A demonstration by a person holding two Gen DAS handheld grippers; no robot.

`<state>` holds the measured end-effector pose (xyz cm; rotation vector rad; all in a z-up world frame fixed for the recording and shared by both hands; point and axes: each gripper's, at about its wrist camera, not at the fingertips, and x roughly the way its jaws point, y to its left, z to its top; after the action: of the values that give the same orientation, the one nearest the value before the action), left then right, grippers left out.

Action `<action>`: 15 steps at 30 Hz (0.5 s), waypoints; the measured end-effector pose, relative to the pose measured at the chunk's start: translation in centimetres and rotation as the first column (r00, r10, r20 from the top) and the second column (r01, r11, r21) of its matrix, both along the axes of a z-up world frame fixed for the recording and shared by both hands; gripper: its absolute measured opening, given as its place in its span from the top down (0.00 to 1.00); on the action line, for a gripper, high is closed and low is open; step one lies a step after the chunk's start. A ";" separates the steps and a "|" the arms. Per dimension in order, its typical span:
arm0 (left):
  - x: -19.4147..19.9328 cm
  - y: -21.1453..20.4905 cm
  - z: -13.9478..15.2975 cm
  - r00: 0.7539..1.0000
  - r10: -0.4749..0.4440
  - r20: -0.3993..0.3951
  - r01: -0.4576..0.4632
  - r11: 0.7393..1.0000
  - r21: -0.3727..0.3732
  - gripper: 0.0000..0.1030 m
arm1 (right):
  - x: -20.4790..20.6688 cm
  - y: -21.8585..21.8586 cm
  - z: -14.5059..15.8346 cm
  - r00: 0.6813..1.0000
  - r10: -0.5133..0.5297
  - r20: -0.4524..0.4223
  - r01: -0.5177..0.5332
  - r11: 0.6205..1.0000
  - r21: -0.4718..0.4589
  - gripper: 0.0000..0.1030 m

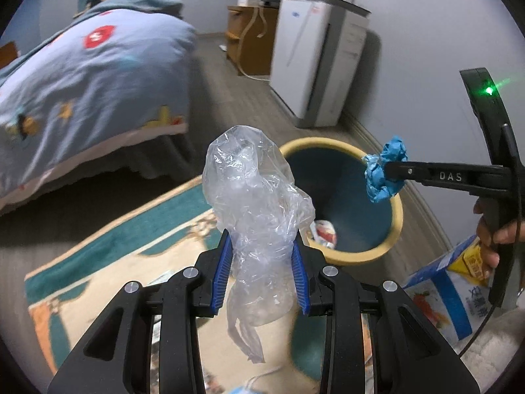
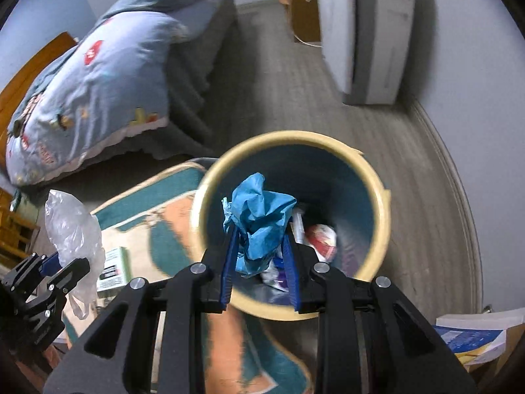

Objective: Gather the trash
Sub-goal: 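Carry the plastic bag and blue glove over the bin and open both tools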

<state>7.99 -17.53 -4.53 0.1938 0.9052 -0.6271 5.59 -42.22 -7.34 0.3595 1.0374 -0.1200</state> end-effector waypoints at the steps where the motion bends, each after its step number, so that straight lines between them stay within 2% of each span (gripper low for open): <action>1: 0.0 -0.5 -0.2 1.000 -0.012 0.000 0.012 1.000 0.004 0.67 | 0.0 -0.5 -0.4 1.000 -0.006 -0.008 0.006 1.000 0.006 0.75; 8: 0.2 -4.9 -2.8 0.996 -0.085 -0.021 0.086 0.995 0.051 0.66 | 0.2 -3.6 -2.7 0.997 -0.050 -0.058 0.053 0.998 0.043 0.75; 15: 0.6 -7.7 -5.3 0.990 -0.130 -0.048 0.134 0.986 0.096 0.66 | 0.9 -4.6 -4.4 0.992 -0.064 -0.109 0.071 0.996 0.057 0.75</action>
<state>8.57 -25.24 -9.79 0.3328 0.9700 -0.7118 6.51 -46.85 -11.78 0.4472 1.1371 -0.1707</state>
